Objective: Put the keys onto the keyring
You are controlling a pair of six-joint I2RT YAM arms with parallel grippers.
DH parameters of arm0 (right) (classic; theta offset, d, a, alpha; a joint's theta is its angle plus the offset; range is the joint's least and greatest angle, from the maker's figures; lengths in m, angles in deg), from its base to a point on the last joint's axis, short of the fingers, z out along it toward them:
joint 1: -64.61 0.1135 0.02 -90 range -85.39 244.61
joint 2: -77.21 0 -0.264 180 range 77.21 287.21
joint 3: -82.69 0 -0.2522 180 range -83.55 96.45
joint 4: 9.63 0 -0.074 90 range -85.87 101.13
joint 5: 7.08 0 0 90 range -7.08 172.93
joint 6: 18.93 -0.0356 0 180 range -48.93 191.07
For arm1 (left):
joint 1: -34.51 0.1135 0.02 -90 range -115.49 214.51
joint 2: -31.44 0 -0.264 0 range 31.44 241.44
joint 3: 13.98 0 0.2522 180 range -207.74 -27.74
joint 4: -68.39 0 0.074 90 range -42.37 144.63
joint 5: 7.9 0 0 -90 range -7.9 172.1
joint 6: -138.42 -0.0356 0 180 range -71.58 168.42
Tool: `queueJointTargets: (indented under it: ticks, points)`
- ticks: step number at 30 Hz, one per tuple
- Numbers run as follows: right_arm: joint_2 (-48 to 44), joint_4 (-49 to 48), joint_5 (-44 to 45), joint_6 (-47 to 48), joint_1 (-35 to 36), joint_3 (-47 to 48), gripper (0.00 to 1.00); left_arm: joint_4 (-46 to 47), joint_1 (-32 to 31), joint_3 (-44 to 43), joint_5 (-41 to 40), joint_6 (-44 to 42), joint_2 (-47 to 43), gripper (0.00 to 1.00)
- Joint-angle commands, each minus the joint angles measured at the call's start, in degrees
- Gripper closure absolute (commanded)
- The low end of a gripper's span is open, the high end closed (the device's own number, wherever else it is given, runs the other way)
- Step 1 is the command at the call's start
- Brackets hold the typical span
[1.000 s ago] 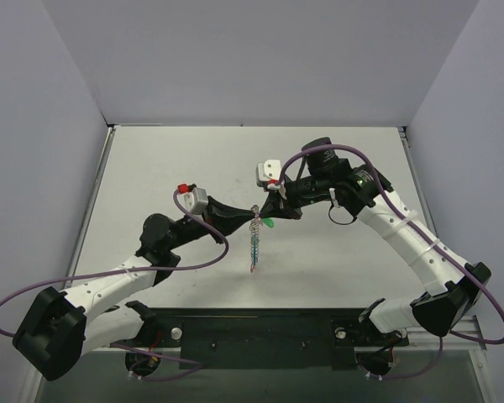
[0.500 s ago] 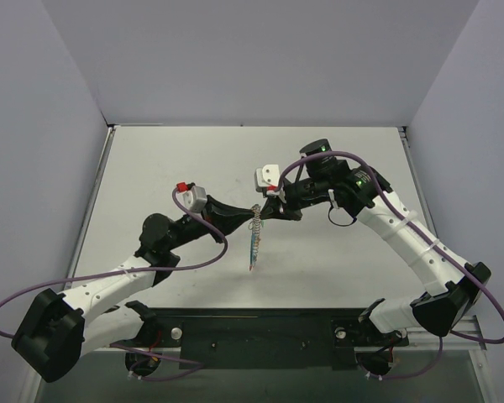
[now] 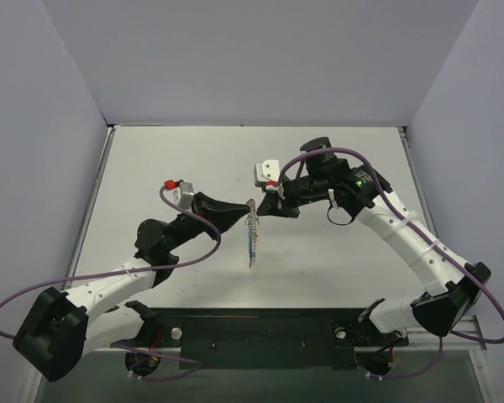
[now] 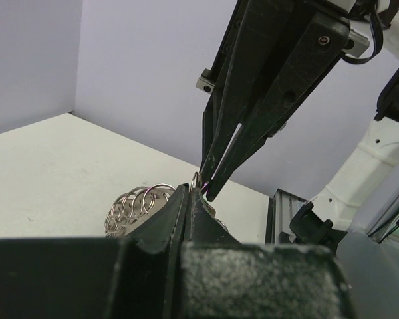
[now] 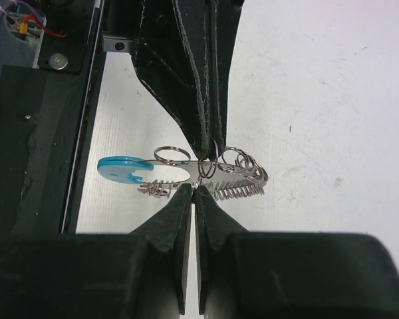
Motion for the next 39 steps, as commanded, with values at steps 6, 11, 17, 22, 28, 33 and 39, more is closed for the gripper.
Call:
queueJointTargets:
  ticks: [6,11,17,22,28,33,39]
  points:
    - [-0.87,0.54,-3.17,-3.05,1.05,-1.45,1.00,15.50,1.56,1.39,-10.02,6.40,0.38,1.00]
    - [-1.13,0.36,-3.44,-2.78,1.14,-2.07,1.00,16.20,2.09,1.74,-10.29,7.45,0.90,1.00]
    - [-0.96,-0.61,-3.43,-3.04,2.02,-2.51,0.92,19.54,2.18,1.22,-9.24,9.56,3.01,1.00]
    - [-1.48,0.71,-5.89,-2.52,1.67,-2.16,0.75,21.56,2.70,1.92,-8.80,10.79,4.68,1.00]
    - [-2.27,0.81,-8.44,-6.01,-2.01,0.12,0.65,23.50,3.67,1.92,-4.85,10.88,5.92,1.00]
    - [-0.70,-8.95,-10.20,-23.77,-8.52,1.61,0.57,24.99,4.20,2.10,0.07,9.57,6.71,1.00]
    - [2.56,-7.29,-11.52,-30.47,-8.18,6.45,0.51,27.36,3.94,1.22,1.93,11.23,8.20,1.00]
